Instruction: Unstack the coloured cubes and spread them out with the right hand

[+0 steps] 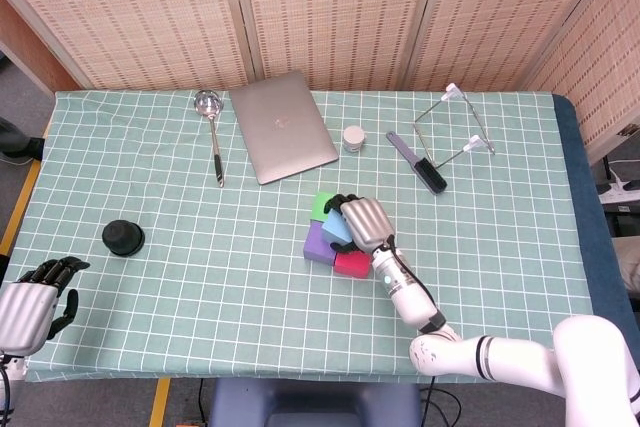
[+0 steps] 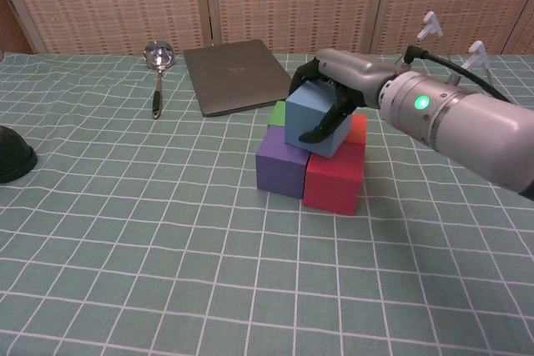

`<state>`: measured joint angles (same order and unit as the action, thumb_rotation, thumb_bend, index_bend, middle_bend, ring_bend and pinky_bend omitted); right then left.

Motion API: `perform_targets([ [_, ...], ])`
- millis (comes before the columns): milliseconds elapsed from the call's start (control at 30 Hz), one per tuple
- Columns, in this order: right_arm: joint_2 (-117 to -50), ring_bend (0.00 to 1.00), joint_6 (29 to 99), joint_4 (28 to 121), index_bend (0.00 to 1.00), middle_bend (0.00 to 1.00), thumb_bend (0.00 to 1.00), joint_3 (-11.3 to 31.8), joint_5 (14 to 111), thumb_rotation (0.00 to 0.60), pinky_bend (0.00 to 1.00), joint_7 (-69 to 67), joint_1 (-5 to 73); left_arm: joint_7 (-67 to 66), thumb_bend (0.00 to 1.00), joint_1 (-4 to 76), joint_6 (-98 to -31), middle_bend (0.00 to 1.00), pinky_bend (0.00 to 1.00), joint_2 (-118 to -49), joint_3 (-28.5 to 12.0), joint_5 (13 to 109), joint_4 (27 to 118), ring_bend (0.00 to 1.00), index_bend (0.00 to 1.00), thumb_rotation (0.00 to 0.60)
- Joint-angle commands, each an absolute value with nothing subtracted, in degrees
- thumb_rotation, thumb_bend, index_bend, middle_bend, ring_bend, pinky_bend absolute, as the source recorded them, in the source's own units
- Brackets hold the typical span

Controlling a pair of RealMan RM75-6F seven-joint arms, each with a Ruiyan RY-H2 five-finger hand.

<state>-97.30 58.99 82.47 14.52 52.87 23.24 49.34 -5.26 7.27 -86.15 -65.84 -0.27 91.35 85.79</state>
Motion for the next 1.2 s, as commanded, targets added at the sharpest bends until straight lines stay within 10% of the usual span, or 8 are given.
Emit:
perform_targets([
  [33, -98.29, 0.60, 61.96, 80.68, 0.59, 0.53, 0.22, 13.88, 56.42, 0.600, 0.83, 21.44, 47.98, -5.16, 0.64, 7.24, -86.18, 0.28, 0.50, -65.79, -0.27, 91.34, 85.82, 0.28, 0.30, 0.600],
  [467, -81.30, 0.61, 74.12, 92.53, 0.60, 0.55, 0.22, 2.97, 75.05, 0.600, 0.83, 13.70, 34.39, -5.59, 0.64, 7.24, -86.17, 0.28, 0.50, -65.87, -0.38, 91.29, 86.11, 0.28, 0.30, 0.600],
  [867, -75.19, 0.57, 77.63, 81.57, 0.57, 0.55, 0.22, -7.97, 82.61, 0.600, 0.80, 4.54, 22.49, -5.86, 0.64, 7.43, -85.54, 0.28, 0.50, -66.05, -0.06, 91.60, 86.50, 0.28, 0.30, 0.600],
  [1200, -73.91, 0.00, 74.10, 77.51, 0.07, 0.02, 0.12, -8.30, 84.27, 0.600, 0.16, -1.25, 20.43, -6.55, 0.64, 7.62, -84.98, 0.28, 0.50, -66.41, 0.22, 91.78, 86.43, 0.28, 0.30, 0.600],
])
